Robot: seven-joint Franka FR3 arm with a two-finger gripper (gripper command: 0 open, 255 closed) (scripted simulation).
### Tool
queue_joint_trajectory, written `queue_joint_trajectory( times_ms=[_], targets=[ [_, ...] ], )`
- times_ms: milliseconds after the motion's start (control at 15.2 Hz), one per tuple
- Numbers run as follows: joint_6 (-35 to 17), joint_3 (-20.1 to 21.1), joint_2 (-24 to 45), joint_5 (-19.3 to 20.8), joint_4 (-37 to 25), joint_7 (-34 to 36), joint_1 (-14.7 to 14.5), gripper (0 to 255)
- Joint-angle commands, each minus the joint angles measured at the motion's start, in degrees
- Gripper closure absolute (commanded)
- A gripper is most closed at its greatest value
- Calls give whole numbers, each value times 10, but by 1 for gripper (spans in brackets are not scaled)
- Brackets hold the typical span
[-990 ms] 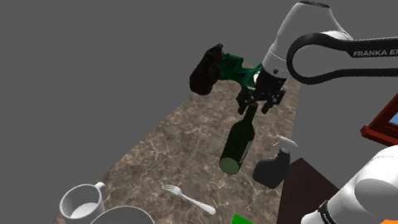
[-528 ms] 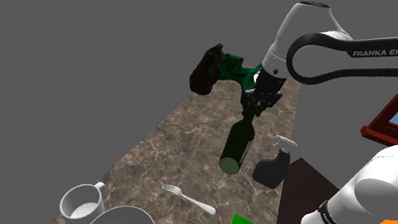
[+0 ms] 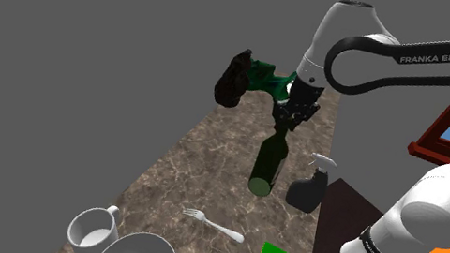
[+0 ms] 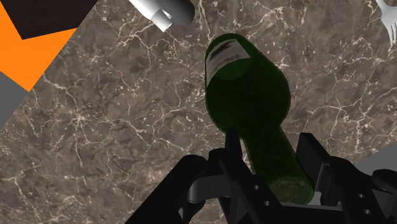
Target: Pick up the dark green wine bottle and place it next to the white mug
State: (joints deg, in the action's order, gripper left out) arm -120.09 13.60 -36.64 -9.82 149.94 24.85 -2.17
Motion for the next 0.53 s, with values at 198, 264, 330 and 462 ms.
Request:
queue_joint_trajectory(
  times_ms=[198,264,330,462],
  targets=[
    [38,-5,-8,4,-30,1,2,255],
    [46,-6,-10,5,-37,1,2,255],
    [55,-7,-11,6,-43,1,2,255],
    [71,-8,-13,7,-57,2,3,255]
  ],
)
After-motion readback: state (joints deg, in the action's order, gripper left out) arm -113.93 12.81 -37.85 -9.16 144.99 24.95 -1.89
